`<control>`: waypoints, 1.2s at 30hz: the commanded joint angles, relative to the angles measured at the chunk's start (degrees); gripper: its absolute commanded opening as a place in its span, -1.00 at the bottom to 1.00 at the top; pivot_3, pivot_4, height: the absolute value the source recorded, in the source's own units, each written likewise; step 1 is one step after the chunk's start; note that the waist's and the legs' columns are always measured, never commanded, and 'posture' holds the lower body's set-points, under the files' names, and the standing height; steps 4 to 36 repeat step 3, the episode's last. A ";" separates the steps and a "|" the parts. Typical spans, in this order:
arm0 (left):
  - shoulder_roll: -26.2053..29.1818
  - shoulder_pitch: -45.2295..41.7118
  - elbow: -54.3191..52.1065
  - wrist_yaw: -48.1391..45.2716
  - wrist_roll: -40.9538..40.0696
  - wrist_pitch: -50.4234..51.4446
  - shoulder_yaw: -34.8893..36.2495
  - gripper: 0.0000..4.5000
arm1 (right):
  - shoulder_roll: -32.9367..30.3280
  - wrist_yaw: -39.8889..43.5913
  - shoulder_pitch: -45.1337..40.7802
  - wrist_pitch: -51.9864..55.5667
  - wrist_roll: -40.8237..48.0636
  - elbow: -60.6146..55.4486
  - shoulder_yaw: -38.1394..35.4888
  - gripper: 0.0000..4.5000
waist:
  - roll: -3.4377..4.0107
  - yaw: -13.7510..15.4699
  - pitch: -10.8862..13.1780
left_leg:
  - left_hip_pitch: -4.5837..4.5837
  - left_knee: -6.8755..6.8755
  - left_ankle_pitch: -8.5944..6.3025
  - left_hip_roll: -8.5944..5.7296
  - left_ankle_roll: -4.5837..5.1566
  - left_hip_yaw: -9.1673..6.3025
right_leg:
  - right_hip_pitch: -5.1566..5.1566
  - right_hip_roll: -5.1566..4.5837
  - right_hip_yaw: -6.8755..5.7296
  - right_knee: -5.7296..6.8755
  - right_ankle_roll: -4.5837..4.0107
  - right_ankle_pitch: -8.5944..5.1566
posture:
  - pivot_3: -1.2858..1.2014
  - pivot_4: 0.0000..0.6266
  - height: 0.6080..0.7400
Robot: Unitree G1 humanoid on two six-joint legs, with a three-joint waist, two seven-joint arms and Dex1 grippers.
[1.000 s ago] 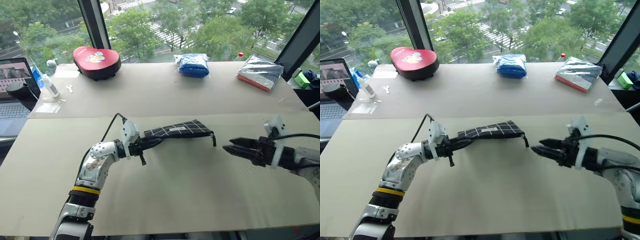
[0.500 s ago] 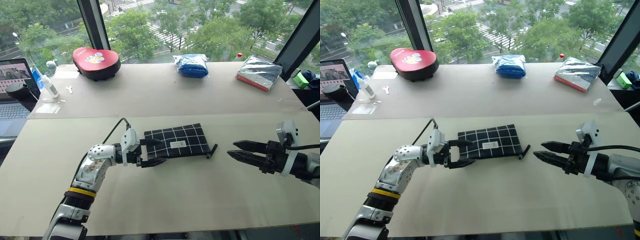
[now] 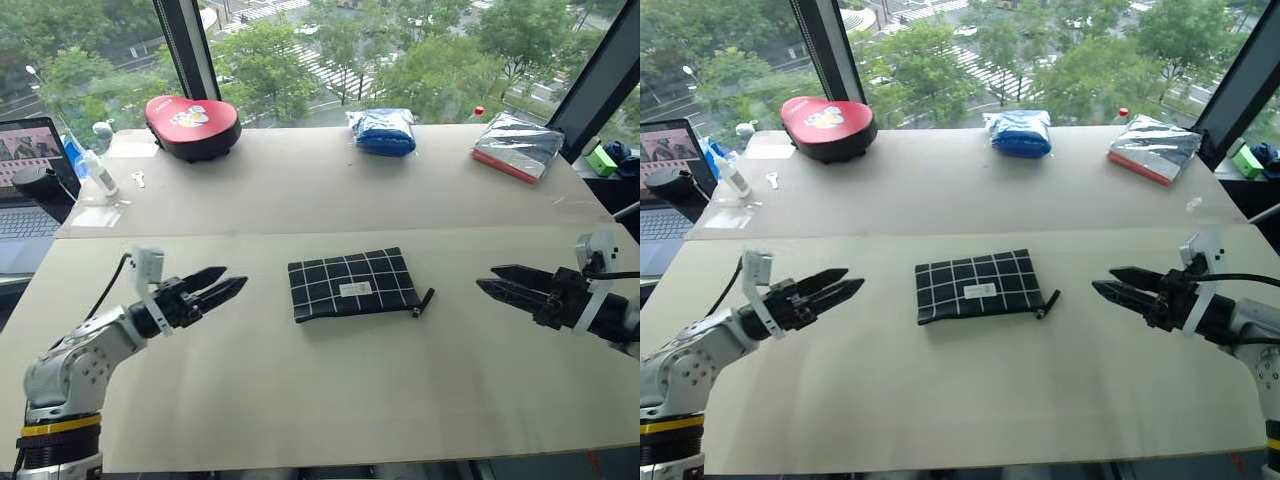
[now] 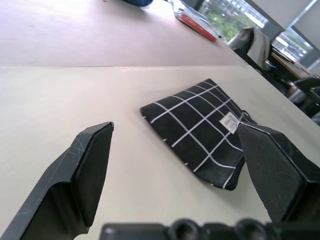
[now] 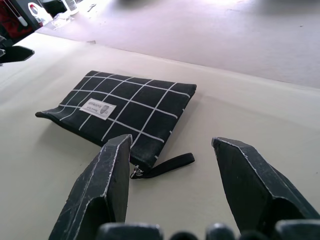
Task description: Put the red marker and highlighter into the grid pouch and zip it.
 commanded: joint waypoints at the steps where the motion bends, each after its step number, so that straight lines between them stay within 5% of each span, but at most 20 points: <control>1: 0.79 1.77 -3.53 2.13 -0.11 -0.57 2.01 0.89 | -0.01 0.33 -2.03 -1.45 -0.55 0.70 0.48 0.29 | 0.00 0.04 0.00 | 0.00 0.00 -0.01 0.00 -0.03 0.00 | 0.00 0.00 0.00 0.00 0.00 0.00 | 0.03 -0.52 1.00; 36: 0.42 2.81 -4.55 2.76 -0.77 -0.60 2.52 0.89 | 0.14 0.37 -2.82 -1.68 -1.09 1.41 1.47 0.29 | 0.00 0.05 0.00 | 0.00 -0.01 -0.02 0.00 -0.04 0.00 | -0.01 0.00 0.00 0.02 -0.01 0.00 | 0.03 -0.52 1.00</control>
